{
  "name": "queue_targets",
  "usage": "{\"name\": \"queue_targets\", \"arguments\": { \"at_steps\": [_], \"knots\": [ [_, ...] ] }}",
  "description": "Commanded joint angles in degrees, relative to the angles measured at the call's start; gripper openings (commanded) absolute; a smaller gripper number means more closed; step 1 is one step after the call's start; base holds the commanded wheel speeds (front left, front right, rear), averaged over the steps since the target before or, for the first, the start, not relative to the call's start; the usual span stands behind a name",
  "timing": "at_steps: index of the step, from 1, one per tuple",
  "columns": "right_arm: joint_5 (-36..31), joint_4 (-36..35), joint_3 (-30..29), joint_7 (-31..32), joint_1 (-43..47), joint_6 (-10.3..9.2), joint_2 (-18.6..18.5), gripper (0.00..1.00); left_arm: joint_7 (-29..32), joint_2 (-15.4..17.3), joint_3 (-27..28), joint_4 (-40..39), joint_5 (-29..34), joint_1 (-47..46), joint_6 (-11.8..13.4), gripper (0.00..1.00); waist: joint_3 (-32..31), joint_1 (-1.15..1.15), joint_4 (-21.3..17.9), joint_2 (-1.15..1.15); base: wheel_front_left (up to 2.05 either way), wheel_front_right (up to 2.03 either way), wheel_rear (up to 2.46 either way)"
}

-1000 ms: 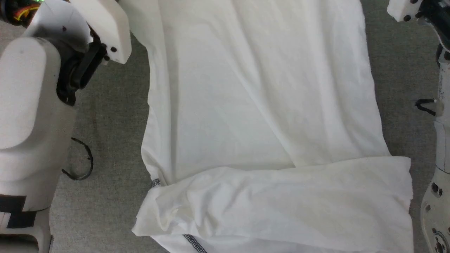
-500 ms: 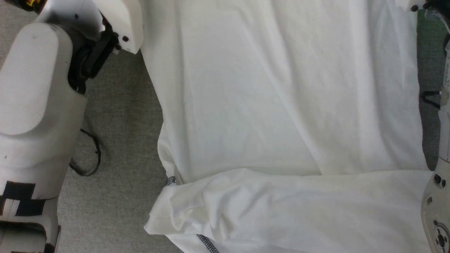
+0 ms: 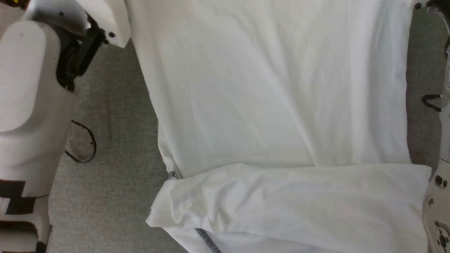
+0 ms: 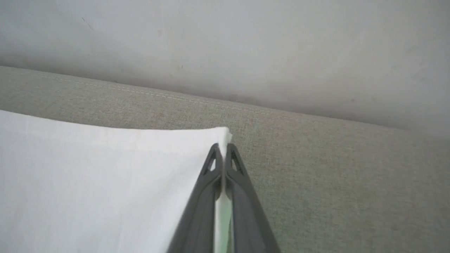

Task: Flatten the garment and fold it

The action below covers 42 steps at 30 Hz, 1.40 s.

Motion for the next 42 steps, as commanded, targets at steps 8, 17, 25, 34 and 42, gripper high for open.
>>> {"name": "queue_targets", "arguments": {
  "at_steps": [8, 17, 25, 34, 42],
  "knots": [
    [5.1, -1.9, 0.2, -4.8, 4.0, -0.04, -3.5, 0.0, -6.8, 2.3, 2.3, -1.3, 0.1, 3.4, -0.2, 0.0, -9.1, 0.0, -2.1, 0.0, 0.0, 0.0, 0.0],
    [14.2, -10.7, 0.9, -8.4, 17.4, -0.04, -6.2, 0.0, -13.5, 4.4, 4.9, -9.8, -2.1, 15.7, 1.1, 0.0, -18.9, 0.0, -2.7, 0.0, 0.0, 0.0, 0.0],
    [21.5, -23.9, -2.0, -8.4, 34.0, -0.04, -5.1, 0.0, -14.4, 6.6, 8.1, -26.2, -8.2, 33.7, 2.6, 0.0, -25.4, 0.0, -3.6, 0.0, 0.0, 0.0, 0.0],
    [27.1, -38.4, -7.6, -6.2, 50.5, -0.04, -2.3, 0.0, -11.8, 9.4, 10.8, -42.6, -15.8, 55.9, 5.4, 0.0, -29.5, 0.0, -3.9, 0.0, 0.0, 0.0, 0.0],
    [33.5, -44.2, -7.4, -2.7, 65.4, -0.04, -2.3, 0.0, -9.1, 11.4, 9.0, -47.7, -21.6, 73.2, 4.9, 0.0, -31.7, 0.0, -3.7, 0.0, 0.0, 0.0, 0.0]
  ]
}}
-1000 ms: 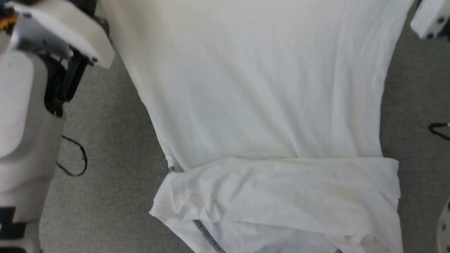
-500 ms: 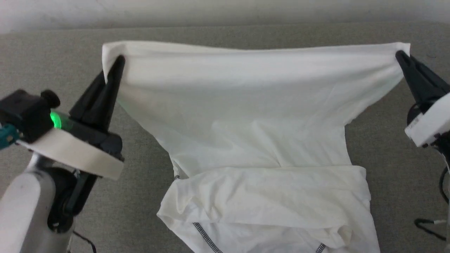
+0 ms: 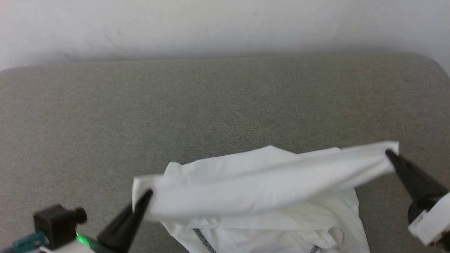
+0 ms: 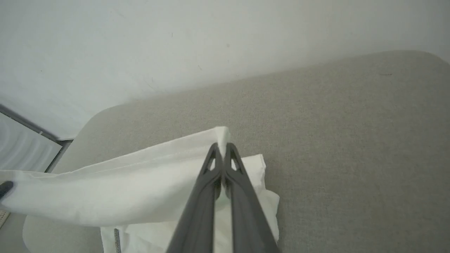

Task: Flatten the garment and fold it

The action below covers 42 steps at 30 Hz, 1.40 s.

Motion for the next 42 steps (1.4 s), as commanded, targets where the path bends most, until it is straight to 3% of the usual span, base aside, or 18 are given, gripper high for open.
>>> {"name": "queue_targets", "arguments": {
  "at_steps": [1, 9, 20, 21, 22, 23, 24, 25, 31, 35, 39, 42],
  "knots": [
    [1.8, -0.9, 0.8, 1.1, 3.7, -0.04, -0.4, 0.0, 1.3, 0.6, -1.3, -0.4, -1.8, 3.7, -0.3, 0.0, -0.7, 0.01, 0.1, 0.0, 0.0, 0.0, 0.0],
    [4.9, -0.5, 2.8, 4.6, 14.1, -0.04, -3.8, 0.0, 4.2, -0.1, -7.3, 1.8, -4.3, 10.8, -1.4, 0.0, -0.6, 0.01, 0.3, 0.0, 0.0, 0.0, 0.0],
    [1.0, 5.5, 6.4, 3.5, 17.8, -0.04, -7.0, 0.0, 5.3, -3.3, -13.0, 13.8, -1.9, 8.0, -2.8, 0.0, -0.7, 0.01, 0.1, 0.0, 0.0, 0.0, 0.0],
    [0.7, 6.1, 6.9, 3.1, 17.7, -0.04, -7.0, 0.05, 4.9, -3.5, -13.0, 14.9, -1.5, 7.5, -2.8, 0.0, -0.7, 0.01, 0.1, 0.0, 0.0, 0.0, 0.0],
    [0.6, 6.7, 7.1, 2.6, 17.4, -0.04, -6.8, 0.26, 4.6, -3.8, -13.0, 15.9, -1.2, 7.0, -2.8, 0.34, -0.8, 0.01, 0.0, 0.0, 0.0, 0.0, 0.0],
    [0.5, 7.2, 7.4, 2.1, 17.1, -0.04, -6.5, 0.45, 4.3, -4.1, -13.0, 16.7, -1.1, 6.6, -2.7, 0.96, -0.8, 0.01, -0.1, 0.0, 0.0, 0.0, 0.0],
    [0.4, 7.7, 7.7, 1.8, 16.9, -0.04, -6.4, 0.91, 4.0, -4.3, -12.9, 17.3, -0.9, 6.2, -2.6, 1.0, -0.9, 0.01, -0.1, 0.0, 0.0, 0.0, 0.0],
    [0.6, 8.0, 7.9, 1.5, 16.7, -0.04, -6.1, 1.0, 3.8, -4.5, -12.8, 17.7, -0.8, 6.0, -2.4, 1.0, -1.0, 0.01, -0.2, 0.0, 0.0, 0.0, 0.0],
    [3.9, 6.7, 6.3, 1.3, 16.4, -0.04, -5.1, 1.0, 2.5, -5.7, -10.5, 15.2, -4.1, 7.0, -1.6, 1.0, -1.7, 0.01, -0.3, 0.0, 0.0, 0.0, 0.0],
    [4.7, 4.4, 1.9, 0.4, 16.3, -0.04, -4.6, 1.0, -1.1, -5.8, -6.2, 10.0, -5.6, 8.2, -0.5, 1.0, -2.3, 0.01, -0.2, 0.0, 0.0, 0.0, 0.0],
    [-0.6, 5.4, -3.6, -3.9, 14.5, -0.04, -2.0, 1.0, -10.2, -7.2, -0.6, 7.5, 0.6, 7.3, 3.7, 1.0, -2.6, 0.01, 0.2, 0.0, 0.0, 0.0, 0.0],
    [-4.8, 7.5, -4.3, -5.5, 13.0, -0.04, 0.9, 1.0, -16.5, -8.9, 1.6, 8.0, 6.4, 6.4, 7.2, 1.0, -2.6, 0.01, 0.5, 0.0, 0.0, 0.0, 0.0]
  ]
}}
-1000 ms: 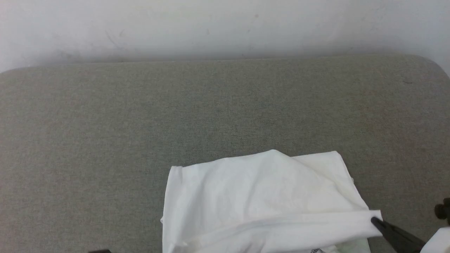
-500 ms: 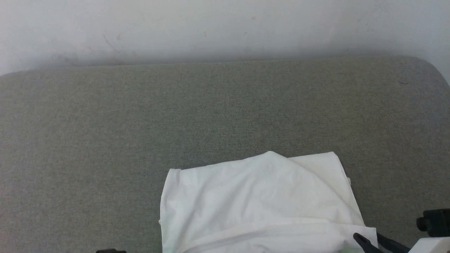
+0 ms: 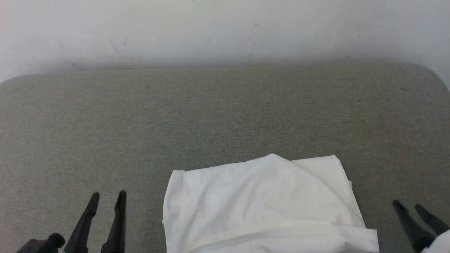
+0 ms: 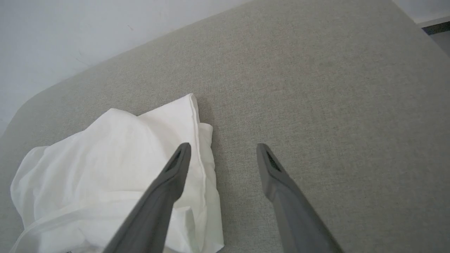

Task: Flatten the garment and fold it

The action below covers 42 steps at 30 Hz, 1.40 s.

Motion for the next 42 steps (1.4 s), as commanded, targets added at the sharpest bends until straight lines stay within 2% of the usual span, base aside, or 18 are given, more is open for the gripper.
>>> {"name": "queue_targets", "arguments": {
  "at_steps": [1, 6, 8, 12, 19, 23, 24, 25, 26, 27, 33, 38, 42],
  "knots": [
    [-1.3, 1.3, 0.6, -0.4, -1.2, -0.03, 1.7, 1.0, -1.6, -0.6, 0.4, 1.1, 3.0, -0.7, 1.8, 1.0, 0.1, 0.0, 0.2, 0.0, 0.0, 0.0, 0.0],
    [-4.0, 5.2, 2.8, 0.1, -3.3, -0.03, 3.8, 1.0, -3.8, -1.1, 0.2, 4.5, 13.2, -1.6, 6.5, 1.0, 0.7, 0.0, 1.0, 0.0, 0.0, 0.0, 0.0],
    [-5.3, 6.8, 3.0, 0.1, -4.2, -0.03, 4.2, 1.0, -4.1, -2.4, -0.1, 5.4, 14.7, -2.2, 7.3, 1.0, 1.1, 0.0, 1.6, 0.0, 0.0, 0.0, 0.0],
    [-7.3, 11.0, 3.0, 0.5, -6.4, -0.03, 4.7, 1.0, -4.4, -4.4, -0.9, 6.9, 15.8, -3.1, 7.1, 1.0, 2.2, 0.0, 2.9, 0.0, 0.0, 0.0, 0.0],
    [-8.3, 18.1, 5.1, 1.5, -9.7, -0.03, 3.9, 1.0, -4.5, -4.8, -2.0, 8.7, 17.4, -5.5, 5.5, 1.0, 3.9, 0.0, 5.4, 0.0, 0.0, 0.0, 0.0],
    [-8.5, 21.8, 6.7, 4.5, -10.5, -0.03, 3.0, 1.0, -4.6, -5.3, -2.4, 9.3, 17.7, -6.7, 5.1, 1.0, 4.3, 0.0, 6.2, 0.0, 0.0, 0.0, 0.0],
    [-8.7, 22.4, 7.1, 5.3, -10.8, -0.03, 2.9, 0.8, -4.6, -5.4, -2.5, 9.5, 17.6, -6.9, 4.8, 1.0, 4.4, 0.0, 6.3, 0.0, 0.0, 0.0, 0.0],
    [-8.7, 23.0, 7.4, 5.8, -11.1, -0.03, 2.9, 0.44, -4.6, -5.5, -2.7, 9.7, 17.6, -7.1, 4.6, 1.0, 4.4, 0.0, 6.4, 0.0, 0.0, 0.0, 0.0],
    [-8.8, 23.6, 7.7, 6.1, -11.5, -0.03, 2.8, 0.12, -4.6, -5.7, -2.8, 9.9, 17.5, -7.4, 4.4, 1.0, 4.4, 0.0, 6.5, 0.0, 0.0, 0.0, 0.0],
    [-9.0, 24.1, 7.9, 6.2, -11.9, -0.03, 2.7, 0.0, -4.6, -5.8, -2.9, 10.1, 17.4, -7.6, 4.2, 1.0, 4.5, 0.0, 6.5, 0.0, 0.0, 0.0, 0.0],
    [-10.5, 26.0, 6.5, 3.8, -15.3, -0.03, 2.7, 0.0, -4.6, -6.5, -2.5, 10.9, 17.1, -7.9, 3.7, 1.0, 3.7, 0.0, 6.2, 0.0, 0.0, 0.0, 0.0],
    [-12.8, 25.5, -0.1, 1.0, -17.4, -0.03, 0.3, 0.0, -4.6, -6.6, -1.7, 10.7, 17.5, -7.4, 3.6, 1.0, 3.4, 0.0, 5.5, 0.0, 0.0, 0.0, 0.0],
    [-14.2, 24.7, -6.3, 1.1, -17.9, -0.03, -2.0, 0.0, -4.6, -6.5, -0.9, 10.4, 17.8, -6.8, 3.7, 1.0, 3.6, 0.0, 4.4, 0.0, 0.0, 0.0, 0.0]
  ]
}}
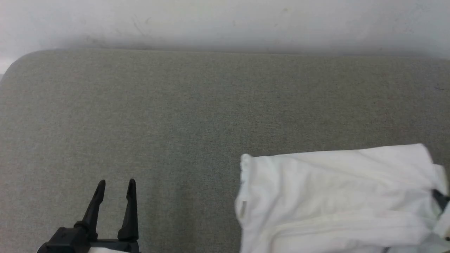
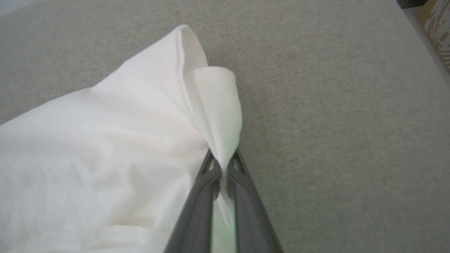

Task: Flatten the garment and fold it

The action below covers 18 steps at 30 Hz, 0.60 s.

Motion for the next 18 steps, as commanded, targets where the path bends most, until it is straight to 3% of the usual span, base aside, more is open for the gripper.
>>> {"name": "queue_targets", "arguments": {
  "at_steps": [1, 4, 9, 18],
  "knots": [
    [-1.0, -0.5, -3.0, -0.2, -0.6, -0.11, -1.7, 0.0, -0.3, 0.0, 0.6, -0.2, 0.3, 0.4, -0.3, 1.0, 0.2, 0.0, -0.9, 0.0, 0.0, 0.0, 0.0],
    [-1.9, -0.7, -6.1, 0.0, -0.2, -0.11, -3.1, 0.0, -0.3, 0.1, 0.8, -0.3, 0.2, 0.6, -0.5, 1.0, 0.2, 0.0, -1.6, 0.0, 0.0, 0.0, 0.0],
    [-1.6, -1.1, -6.5, -0.1, -0.2, -0.11, -3.0, 0.0, -0.3, -0.1, 0.8, -0.2, 0.3, 0.5, -0.8, 1.0, 0.0, 0.0, -2.4, 0.0, 0.0, 0.0, 0.0],
    [5.5, -10.9, 6.7, 5.4, 2.1, -0.11, 0.3, 0.0, -0.3, -0.7, -0.3, 1.2, -0.1, 0.6, -1.2, 1.0, -1.6, 0.0, -2.8, 0.0, 0.0, 0.0, 0.0]
  ]
}}
